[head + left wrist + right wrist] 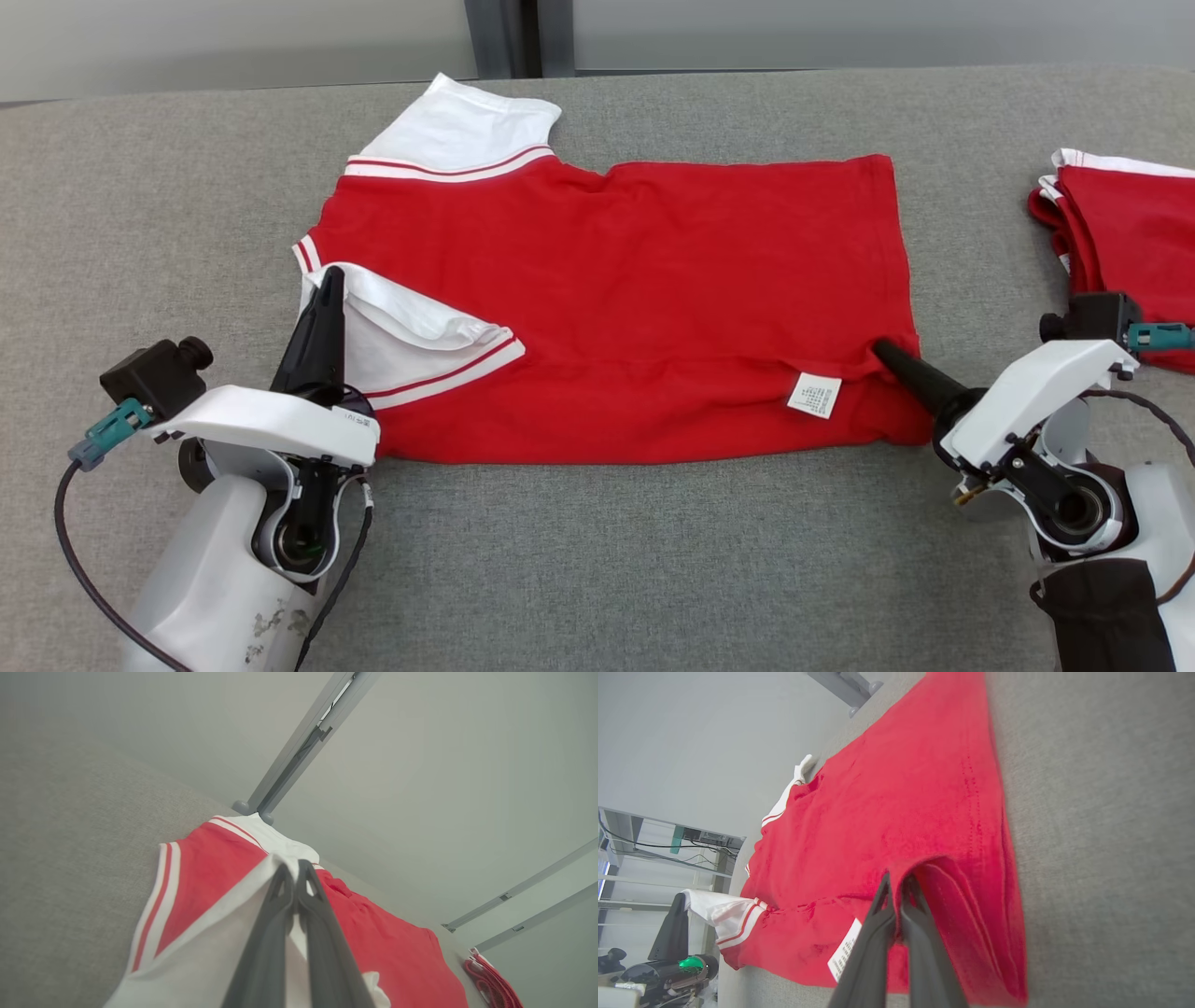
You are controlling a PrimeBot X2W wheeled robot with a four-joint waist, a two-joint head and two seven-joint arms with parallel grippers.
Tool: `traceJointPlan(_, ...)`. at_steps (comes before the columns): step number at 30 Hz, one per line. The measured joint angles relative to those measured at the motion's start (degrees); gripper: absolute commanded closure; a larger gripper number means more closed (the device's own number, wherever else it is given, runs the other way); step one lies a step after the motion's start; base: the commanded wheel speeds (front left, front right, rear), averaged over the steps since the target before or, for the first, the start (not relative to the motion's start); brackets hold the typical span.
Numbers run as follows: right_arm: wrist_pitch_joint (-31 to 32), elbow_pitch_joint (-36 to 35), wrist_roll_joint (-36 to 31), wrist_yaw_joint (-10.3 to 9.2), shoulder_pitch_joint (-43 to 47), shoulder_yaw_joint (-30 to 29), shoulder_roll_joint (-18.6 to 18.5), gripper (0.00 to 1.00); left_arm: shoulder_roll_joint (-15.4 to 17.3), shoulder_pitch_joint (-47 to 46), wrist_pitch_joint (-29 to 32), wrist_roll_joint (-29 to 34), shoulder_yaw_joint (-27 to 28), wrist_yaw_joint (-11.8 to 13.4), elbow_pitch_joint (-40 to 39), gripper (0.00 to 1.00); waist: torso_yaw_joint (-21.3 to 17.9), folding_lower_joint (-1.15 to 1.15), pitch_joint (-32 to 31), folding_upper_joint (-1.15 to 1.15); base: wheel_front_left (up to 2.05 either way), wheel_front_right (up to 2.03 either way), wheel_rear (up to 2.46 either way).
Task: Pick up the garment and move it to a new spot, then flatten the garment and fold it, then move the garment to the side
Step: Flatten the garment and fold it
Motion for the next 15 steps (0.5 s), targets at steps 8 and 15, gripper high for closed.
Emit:
traceJointPlan(8,-4.43,-0.81,3.31,-0.01,-1.55,1.46,0.0,0.0,-0.45,-1.97,-0.19,0.69,1.98,-0.21,4.24,0.54,-0.6,0.0,0.03,0.0,0.0,0.0,0.0)
traceJointPlan(15,-9.94,-6.44,4.14,-0.01,-1.02,1.26,0.01,0.0,-0.98,-2.42,-0.24,1.77,4.03,-0.24,6.24,0.0,-1.1,0.0,-0.03,0.0,0.0,0.0,0.0)
